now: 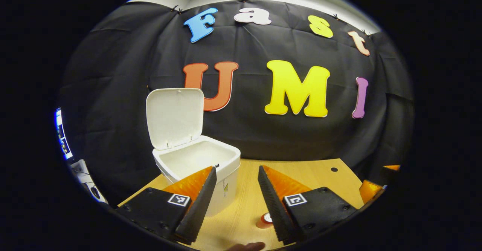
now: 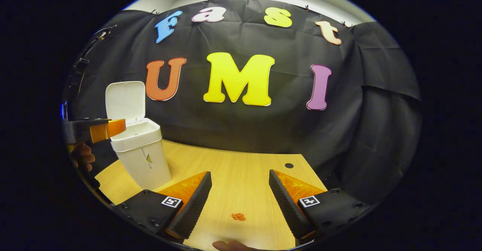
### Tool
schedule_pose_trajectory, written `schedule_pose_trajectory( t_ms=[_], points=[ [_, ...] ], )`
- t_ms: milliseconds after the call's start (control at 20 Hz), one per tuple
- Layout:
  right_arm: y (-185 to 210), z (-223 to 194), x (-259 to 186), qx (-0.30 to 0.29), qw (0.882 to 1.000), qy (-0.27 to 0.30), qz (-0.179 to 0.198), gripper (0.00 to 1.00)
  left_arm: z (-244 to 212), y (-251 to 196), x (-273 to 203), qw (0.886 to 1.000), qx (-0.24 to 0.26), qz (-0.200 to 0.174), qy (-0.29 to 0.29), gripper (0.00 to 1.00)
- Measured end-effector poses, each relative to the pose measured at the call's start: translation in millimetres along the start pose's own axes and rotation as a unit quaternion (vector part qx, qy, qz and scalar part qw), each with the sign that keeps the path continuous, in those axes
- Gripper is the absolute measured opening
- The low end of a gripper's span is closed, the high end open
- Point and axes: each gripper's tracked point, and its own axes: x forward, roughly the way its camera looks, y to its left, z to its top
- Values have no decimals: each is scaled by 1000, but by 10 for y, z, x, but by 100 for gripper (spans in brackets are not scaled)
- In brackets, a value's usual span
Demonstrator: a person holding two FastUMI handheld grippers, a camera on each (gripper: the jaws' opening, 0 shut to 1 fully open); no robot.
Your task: Press the lid of the desktop garbage bin to open it, pick up the crumpled paper on the desktop and throw it into the bin, then pick up the pop can on the desktop and drop it into the bin, and finally close the garbage bin lid.
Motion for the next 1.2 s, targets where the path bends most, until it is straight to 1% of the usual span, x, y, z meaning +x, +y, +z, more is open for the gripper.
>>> schedule_pose_trajectory(
  t_ms=[50, 100, 200, 350, 450, 550, 750, 850, 950, 1000, 1100, 1200],
  points=[
    [25, -52, 2, -7, 1000, 4, 0, 96, -131, -52, -44, 1000, 8, -10, 5, 83],
    [45, -99, -5, -12, 1000, 11, 0, 96, -250, -73, -84, 1000, 19, -17, 12, 94],
    [79, -209, -14, -17, 1000, 26, 1, 96, -467, -126, -137, 999, 34, -31, 22, 98],
    [85, -346, -2, -24, 998, 49, -7, 96, -738, -221, -198, 997, 46, -47, 33, 99],
    [89, -420, 27, -26, 998, 63, -12, 96, -917, -332, -258, 996, 38, -65, 46, 98],
    [94, -511, 64, -34, 996, 76, -14, 96, -1052, -452, -312, 994, 42, -82, 56, 99],
    [135, -888, 265, -49, 992, 117, -7, 97, -1240, -548, -297, 991, 59, -104, 67, 98],
    [175, -1089, 408, -55, 989, 141, 2, 97, -1337, -547, -310, 989, 71, -107, 76, 99],
    [197, -1341, 530, -64, 983, 174, 8, 96, -1396, -498, -304, 988, 79, -105, 80, 99],
    [174, -1483, 588, -71, 978, 197, 9, 96, -1440, -457, -297, 988, 81, -101, 86, 98],
    [225, -1769, 732, -70, 968, 239, 25, 95, -1503, -370, -273, 988, 78, -88, 98, 99],
    [171, -1997, 854, -68, 961, 269, 24, 95, -1586, -311, -292, 988, 81, -75, 108, 99]
  ],
)
